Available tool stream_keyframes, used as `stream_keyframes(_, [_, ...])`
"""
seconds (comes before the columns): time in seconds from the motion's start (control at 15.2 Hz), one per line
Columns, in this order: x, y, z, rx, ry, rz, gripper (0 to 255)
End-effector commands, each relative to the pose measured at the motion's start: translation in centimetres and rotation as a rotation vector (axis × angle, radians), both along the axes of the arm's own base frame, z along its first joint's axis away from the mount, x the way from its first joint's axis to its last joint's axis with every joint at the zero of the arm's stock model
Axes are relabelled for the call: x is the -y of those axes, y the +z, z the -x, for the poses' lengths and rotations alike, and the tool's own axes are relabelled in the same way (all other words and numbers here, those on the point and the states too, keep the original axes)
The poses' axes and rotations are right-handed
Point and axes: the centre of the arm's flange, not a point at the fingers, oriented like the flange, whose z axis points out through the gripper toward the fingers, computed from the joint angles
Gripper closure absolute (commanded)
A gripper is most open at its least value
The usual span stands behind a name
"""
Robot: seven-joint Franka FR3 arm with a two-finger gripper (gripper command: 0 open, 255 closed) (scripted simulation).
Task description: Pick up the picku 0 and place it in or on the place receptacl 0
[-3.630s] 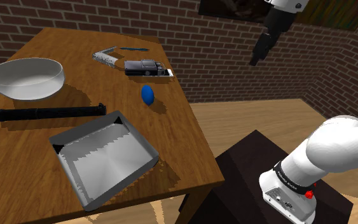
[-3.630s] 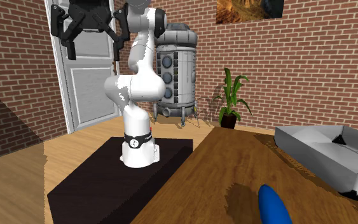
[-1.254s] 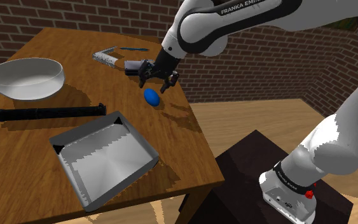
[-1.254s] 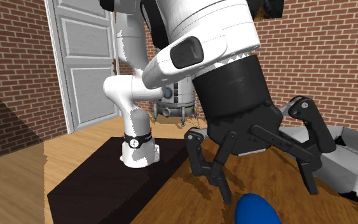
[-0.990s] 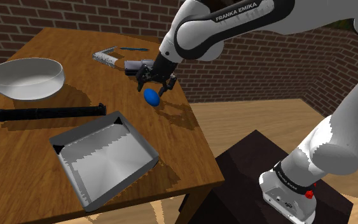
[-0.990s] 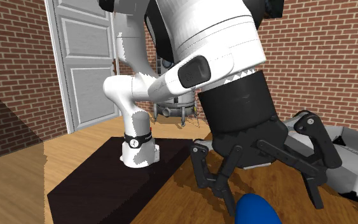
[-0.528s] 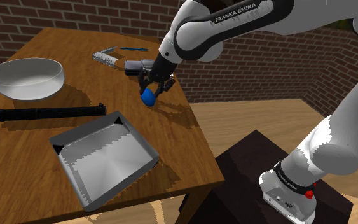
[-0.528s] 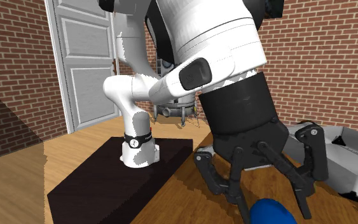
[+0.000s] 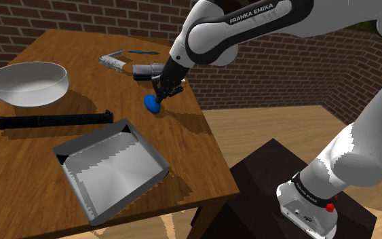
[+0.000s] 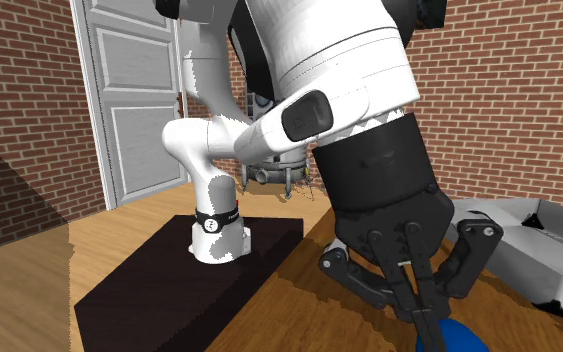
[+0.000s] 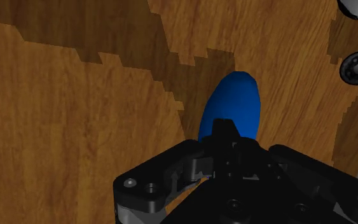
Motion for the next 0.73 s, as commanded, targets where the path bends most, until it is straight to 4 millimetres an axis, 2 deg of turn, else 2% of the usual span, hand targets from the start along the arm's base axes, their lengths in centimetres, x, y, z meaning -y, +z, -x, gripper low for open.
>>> stream_keyframes(0.0, [0.0,0.0,0.0,0.0,0.0,0.0,255])
stream_keyframes(0.07, [0.0,0.0,0.0,0.0,0.0,0.0,0])
stream_keyframes(0.2, [-2.9,2.6,-3.1,-0.077,0.051,0.153,0])
stream_keyframes(0.26, [-3.6,3.1,-3.8,-0.093,0.063,0.186,0])
stream_keyframes(0.66, [-4.2,0.0,-4.0,-0.093,0.063,0.186,0])
